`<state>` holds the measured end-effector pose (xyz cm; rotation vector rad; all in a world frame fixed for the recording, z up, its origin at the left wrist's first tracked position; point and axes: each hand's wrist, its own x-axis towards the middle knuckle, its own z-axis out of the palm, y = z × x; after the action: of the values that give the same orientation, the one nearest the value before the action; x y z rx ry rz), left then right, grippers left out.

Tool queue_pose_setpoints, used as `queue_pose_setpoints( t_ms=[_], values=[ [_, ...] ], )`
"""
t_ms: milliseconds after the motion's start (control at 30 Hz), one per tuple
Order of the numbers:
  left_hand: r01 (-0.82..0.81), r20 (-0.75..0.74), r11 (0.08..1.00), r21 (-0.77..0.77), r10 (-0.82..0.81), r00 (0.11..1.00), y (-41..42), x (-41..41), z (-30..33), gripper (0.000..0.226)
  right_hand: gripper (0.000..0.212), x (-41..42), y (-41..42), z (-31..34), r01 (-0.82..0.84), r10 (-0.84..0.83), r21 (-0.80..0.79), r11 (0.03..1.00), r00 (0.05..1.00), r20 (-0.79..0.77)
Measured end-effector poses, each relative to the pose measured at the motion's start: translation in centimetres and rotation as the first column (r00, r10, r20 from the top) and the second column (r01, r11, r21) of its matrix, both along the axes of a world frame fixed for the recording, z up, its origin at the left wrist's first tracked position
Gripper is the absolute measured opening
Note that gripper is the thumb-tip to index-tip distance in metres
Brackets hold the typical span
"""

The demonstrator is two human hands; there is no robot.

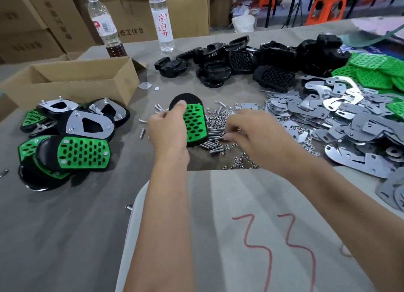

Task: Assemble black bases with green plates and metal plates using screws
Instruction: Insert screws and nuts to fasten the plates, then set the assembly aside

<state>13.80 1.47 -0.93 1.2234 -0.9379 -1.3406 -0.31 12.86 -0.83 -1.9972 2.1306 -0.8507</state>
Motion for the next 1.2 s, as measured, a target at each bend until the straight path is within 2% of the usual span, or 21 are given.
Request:
queue_pose_setpoints(
  t_ms=[67,133,333,400,533,700,767,900,1067,1200],
  values=[
    [0.074,0.031,0.997,-0.033,-0.073,0.997,0.4,-0.7,0.1,0.035,0.017,-1.3,1.1,-0.1,0.095,-0.06,-0.106,0.99,0.955,0.292],
    [0.152,0.08,0.986,-0.065,-0.146,0.986,1.2,-1.5,0.2,0.029,0.019,-2.2,2.3,-0.3,0.171,-0.06,-0.17,0.97,0.853,0.519],
    [0.298,0.19,0.948,-0.107,-0.275,0.943,4.1,-3.9,0.4,0.033,0.014,-3.2,3.6,-1.5,0.281,-0.03,-0.194,0.94,0.634,0.773],
    [0.324,0.199,0.94,-0.106,-0.299,0.933,4.7,-4.3,0.4,0.032,0.014,-3.4,3.6,-1.4,0.321,-0.047,-0.193,0.927,0.612,0.79],
    [0.386,0.201,0.918,-0.09,-0.363,0.91,6.0,-5.1,0.8,0.034,0.029,-3.7,3.4,-1.5,0.451,-0.095,-0.228,0.863,0.589,0.802],
    [0.419,0.269,0.901,-0.116,-0.378,0.886,7.0,-6.0,0.6,0.023,0.011,-4.2,3.4,-1.4,0.454,-0.131,-0.124,0.882,0.49,0.862],
    [0.409,0.277,0.904,-0.125,-0.364,0.889,7.0,-6.2,0.3,0.021,0.016,-4.0,3.3,-1.2,0.435,-0.1,-0.128,0.891,0.464,0.88],
    [0.386,0.294,0.912,-0.141,-0.334,0.895,6.8,-6.3,0.0,0.021,0.013,-3.6,3.4,-0.8,0.41,-0.023,-0.197,0.891,0.474,0.88],
    [0.357,0.301,0.903,-0.237,-0.281,0.911,6.4,-6.4,-0.6,0.018,0.009,-3.5,3.4,-1.0,0.397,-0.076,-0.191,0.898,0.567,0.82],
    [0.387,0.296,0.876,-0.288,-0.303,0.906,6.3,-6.2,-0.7,0.013,0.013,-4.0,3.6,-0.8,0.376,-0.067,-0.172,0.911,0.545,0.836]
  ],
)
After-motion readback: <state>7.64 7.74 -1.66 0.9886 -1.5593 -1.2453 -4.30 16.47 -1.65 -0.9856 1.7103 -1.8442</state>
